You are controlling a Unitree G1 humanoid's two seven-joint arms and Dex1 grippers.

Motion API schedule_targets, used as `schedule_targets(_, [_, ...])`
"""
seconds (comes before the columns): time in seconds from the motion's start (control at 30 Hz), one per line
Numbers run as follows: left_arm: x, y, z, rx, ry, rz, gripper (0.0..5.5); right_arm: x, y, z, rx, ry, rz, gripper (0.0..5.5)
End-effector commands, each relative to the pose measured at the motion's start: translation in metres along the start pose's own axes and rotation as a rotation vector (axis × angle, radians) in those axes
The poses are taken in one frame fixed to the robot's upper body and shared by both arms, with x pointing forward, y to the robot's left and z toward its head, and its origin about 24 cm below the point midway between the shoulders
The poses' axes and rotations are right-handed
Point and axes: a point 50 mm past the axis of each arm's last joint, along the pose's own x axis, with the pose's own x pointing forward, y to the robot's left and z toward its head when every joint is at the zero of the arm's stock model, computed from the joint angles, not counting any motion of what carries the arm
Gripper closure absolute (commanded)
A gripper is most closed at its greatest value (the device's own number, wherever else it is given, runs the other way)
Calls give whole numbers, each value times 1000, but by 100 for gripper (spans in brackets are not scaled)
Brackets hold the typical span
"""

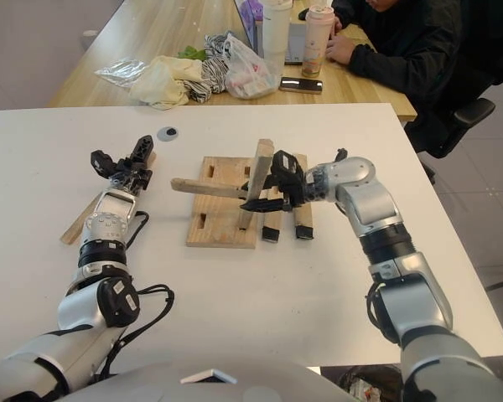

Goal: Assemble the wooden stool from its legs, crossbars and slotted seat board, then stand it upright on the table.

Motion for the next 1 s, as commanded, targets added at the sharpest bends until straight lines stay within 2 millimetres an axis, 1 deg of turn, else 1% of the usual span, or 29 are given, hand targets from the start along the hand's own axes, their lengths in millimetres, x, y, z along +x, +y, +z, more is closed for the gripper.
schedule_targets(0.03, [4,-4,2,27,21,0,176,-3,6,-10,8,76,-30,280])
schedule_targets(0.17, [5,-5,2,41,38,-6,176,-13,13,-20,-38,141,-58,211])
schedule_targets(0.33, [3,-2,3,44,32,0,176,-40,12,-28,-59,176,-189,211])
schedule_targets(0.4, [1,-1,3,43,31,4,176,-44,7,-32,-80,143,-313,211])
schedule_targets(0.47, [1,-1,2,46,35,3,176,-39,1,-32,-26,60,-474,211])
schedule_targets(0.5, [1,-1,3,47,35,3,176,-34,-4,-34,1,53,-604,211])
schedule_targets(0.53, [2,-1,3,49,34,5,176,-29,-8,-38,73,43,-738,211])
schedule_targets(0.6, [2,-1,3,52,36,8,176,-19,-9,-42,228,29,-888,211])
schedule_targets(0.7, [2,1,4,47,36,21,176,0,-1,-43,437,-4,-987,211])
schedule_targets(0.8, [2,1,6,47,34,22,176,22,12,-41,594,-27,-990,211])
schedule_targets(0.9, [2,1,6,48,34,22,176,35,22,-44,673,10,-996,211])
schedule_targets(1.0, [1,1,5,46,31,22,176,39,27,-55,699,115,-1051,211])
